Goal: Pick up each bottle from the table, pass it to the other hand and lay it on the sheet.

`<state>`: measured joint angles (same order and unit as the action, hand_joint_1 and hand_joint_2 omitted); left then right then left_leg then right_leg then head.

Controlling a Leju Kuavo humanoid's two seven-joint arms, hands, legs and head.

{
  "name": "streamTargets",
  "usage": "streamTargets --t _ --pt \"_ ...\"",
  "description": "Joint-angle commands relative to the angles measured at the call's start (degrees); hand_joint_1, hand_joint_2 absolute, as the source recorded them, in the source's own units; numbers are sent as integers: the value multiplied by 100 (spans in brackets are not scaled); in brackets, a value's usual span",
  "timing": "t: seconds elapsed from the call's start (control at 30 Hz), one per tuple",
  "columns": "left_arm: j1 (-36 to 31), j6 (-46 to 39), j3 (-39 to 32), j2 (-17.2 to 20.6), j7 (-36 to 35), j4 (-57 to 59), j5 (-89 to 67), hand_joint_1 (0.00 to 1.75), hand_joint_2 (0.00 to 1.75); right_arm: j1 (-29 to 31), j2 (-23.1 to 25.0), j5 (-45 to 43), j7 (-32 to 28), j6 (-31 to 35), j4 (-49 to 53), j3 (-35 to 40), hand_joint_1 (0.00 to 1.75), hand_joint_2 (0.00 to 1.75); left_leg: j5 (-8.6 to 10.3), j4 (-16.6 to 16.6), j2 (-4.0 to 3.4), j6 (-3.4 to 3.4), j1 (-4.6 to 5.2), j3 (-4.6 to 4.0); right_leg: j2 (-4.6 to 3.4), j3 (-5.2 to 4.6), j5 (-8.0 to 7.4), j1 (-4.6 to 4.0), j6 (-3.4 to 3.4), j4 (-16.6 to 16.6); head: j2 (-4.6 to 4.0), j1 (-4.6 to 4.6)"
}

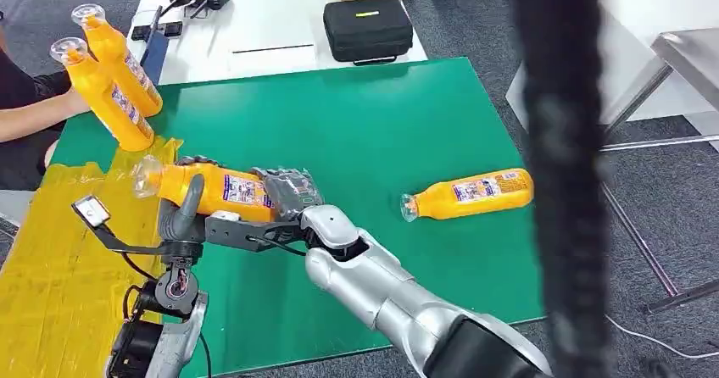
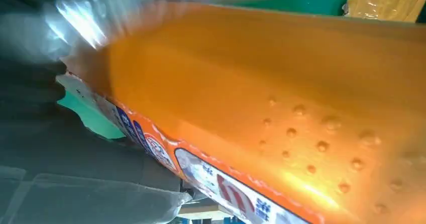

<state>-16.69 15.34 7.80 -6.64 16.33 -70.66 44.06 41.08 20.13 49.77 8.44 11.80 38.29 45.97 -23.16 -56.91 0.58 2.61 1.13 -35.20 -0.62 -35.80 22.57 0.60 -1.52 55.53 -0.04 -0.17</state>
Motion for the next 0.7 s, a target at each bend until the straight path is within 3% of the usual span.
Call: streamTargets --t 0.03,0.2,0.23,0.27,0.3,0.47,0.7 --pt "-398 114 346 -15 -58 223 13 175 175 34 -19 14 -78 -80 -248 397 175 175 -10 -4 16 -18 -11 20 23 30 13 -11 5 -2 0 2" --pt "-392 106 349 -12 -46 220 46 175 175 26 -62 33 -90 -152 -176 230 175 175 -12 -5 19 -21 -12 24 27 34 17 -12 5 -1 0 0" --pt "-401 92 316 -8 -21 220 56 175 175 49 -96 92 -69 -83 -162 230 0 175 -8 -4 18 -17 -12 18 24 28 12 -12 5 -2 0 2" --pt "-428 44 265 -16 31 238 42 175 175 65 -103 79 -65 -169 -177 159 0 175 -22 -14 21 -28 -19 37 32 51 25 -19 8 3 0 0" --pt "-431 3 232 3 83 231 5 175 175 63 -115 38 -46 -153 -169 81 0 0 -11 -7 19 -20 -13 22 27 33 15 -13 5 0 0 0" --pt "-429 -915 -353 202 750 -130 -1155 175 175 -180 -594 92 -126 33 524 -619 0 0 -11 -8 19 -20 -14 20 27 32 14 -14 5 0 0 0" --pt "-240 -1106 -878 200 833 -314 -1551 175 175 -353 -1251 43 -414 361 1347 -1411 0 0 -5 -4 19 -15 -9 13 23 25 8 -9 1 -3 0 2"
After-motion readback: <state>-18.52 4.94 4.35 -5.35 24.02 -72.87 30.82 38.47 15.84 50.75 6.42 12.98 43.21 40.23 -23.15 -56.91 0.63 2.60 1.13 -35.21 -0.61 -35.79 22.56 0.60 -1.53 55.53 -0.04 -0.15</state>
